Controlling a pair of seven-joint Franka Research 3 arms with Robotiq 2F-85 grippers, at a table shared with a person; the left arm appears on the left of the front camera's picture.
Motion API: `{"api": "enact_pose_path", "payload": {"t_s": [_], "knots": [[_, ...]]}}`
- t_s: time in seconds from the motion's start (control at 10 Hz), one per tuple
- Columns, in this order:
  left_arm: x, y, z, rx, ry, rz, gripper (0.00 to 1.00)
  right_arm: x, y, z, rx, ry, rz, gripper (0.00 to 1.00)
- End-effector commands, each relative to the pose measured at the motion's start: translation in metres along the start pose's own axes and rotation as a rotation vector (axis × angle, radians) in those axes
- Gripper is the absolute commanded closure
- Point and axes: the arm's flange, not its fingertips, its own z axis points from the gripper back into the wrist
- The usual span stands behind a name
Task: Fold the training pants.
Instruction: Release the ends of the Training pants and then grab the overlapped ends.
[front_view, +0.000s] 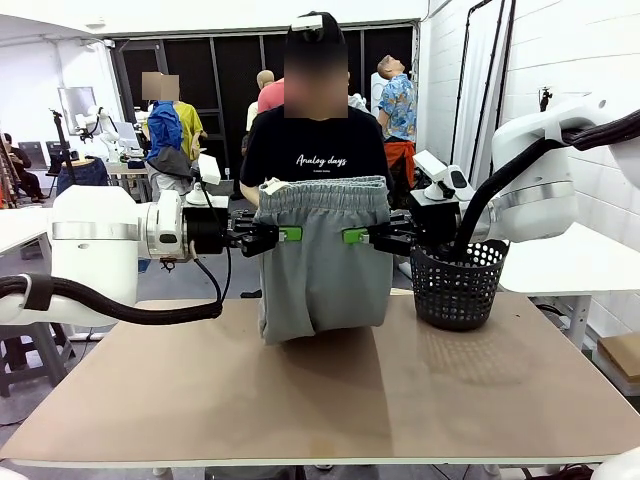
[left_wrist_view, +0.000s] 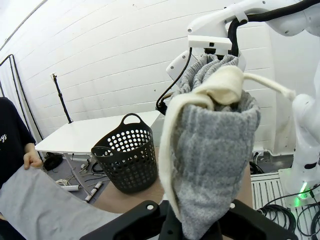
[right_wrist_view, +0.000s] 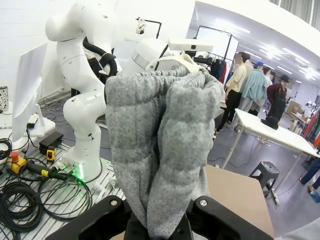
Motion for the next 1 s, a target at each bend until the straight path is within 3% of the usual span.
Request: {"api": "enact_pose_path", "payload": {"t_s": [0.0, 0.9], "knots": [[0.0011, -0.0007, -0.001, 0.008, -0.011, 0.014, 1.0, 0.0017, 0.0009, -0.0002, 0.008, -0.014, 0.004, 1.0], [0.0011, -0.0007, -0.001, 0.008, -0.011, 0.014, 1.0, 0.0017, 0.0009, -0.0002, 0.008, -0.014, 0.004, 1.0]]}}
